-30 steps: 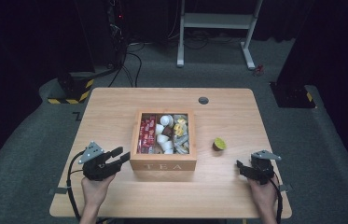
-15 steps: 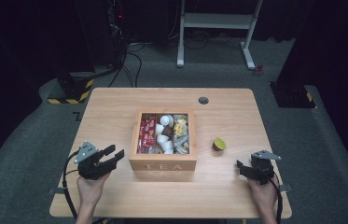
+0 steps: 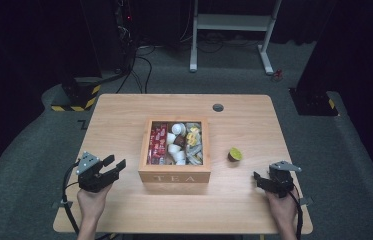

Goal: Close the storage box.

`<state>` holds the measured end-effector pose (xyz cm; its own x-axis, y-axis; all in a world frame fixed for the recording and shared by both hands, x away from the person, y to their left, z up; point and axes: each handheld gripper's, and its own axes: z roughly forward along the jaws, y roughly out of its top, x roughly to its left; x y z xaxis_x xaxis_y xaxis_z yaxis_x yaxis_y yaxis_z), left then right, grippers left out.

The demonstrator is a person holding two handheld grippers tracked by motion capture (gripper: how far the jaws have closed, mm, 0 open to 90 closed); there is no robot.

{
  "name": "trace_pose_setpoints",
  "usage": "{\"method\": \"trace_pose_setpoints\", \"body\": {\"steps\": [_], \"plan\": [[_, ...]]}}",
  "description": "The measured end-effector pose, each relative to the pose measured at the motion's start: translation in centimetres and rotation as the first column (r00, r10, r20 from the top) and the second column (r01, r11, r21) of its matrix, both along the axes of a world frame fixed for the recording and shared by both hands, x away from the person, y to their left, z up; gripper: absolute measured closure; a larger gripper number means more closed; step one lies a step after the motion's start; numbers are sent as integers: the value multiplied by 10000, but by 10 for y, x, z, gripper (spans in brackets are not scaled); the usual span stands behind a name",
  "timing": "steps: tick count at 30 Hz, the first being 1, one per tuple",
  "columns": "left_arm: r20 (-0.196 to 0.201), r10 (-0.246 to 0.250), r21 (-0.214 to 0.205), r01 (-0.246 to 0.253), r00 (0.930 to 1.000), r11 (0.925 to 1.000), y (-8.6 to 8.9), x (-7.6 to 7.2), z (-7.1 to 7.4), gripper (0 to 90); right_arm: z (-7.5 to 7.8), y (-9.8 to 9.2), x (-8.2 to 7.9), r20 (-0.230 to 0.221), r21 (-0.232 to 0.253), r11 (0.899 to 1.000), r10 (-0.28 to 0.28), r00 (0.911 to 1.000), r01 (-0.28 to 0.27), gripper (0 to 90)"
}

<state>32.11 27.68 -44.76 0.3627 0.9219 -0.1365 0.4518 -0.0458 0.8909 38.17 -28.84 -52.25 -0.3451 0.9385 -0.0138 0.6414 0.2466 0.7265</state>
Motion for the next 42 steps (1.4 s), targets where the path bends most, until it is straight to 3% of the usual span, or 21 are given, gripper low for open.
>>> {"method": "trace_pose_setpoints", "body": {"steps": [27, 42], "plan": [[-465, 931, 515, -907, 9946, 9945, 11, 6, -23, 453, 0, 0, 0, 1, 0, 10000, -3, 10000, 3, 315], [-813, 1105, 1021, -1020, 9905, 9895, 12, 11, -41, 461, 0, 0, 0, 1, -1, 10000, -3, 10000, 3, 315]]}}
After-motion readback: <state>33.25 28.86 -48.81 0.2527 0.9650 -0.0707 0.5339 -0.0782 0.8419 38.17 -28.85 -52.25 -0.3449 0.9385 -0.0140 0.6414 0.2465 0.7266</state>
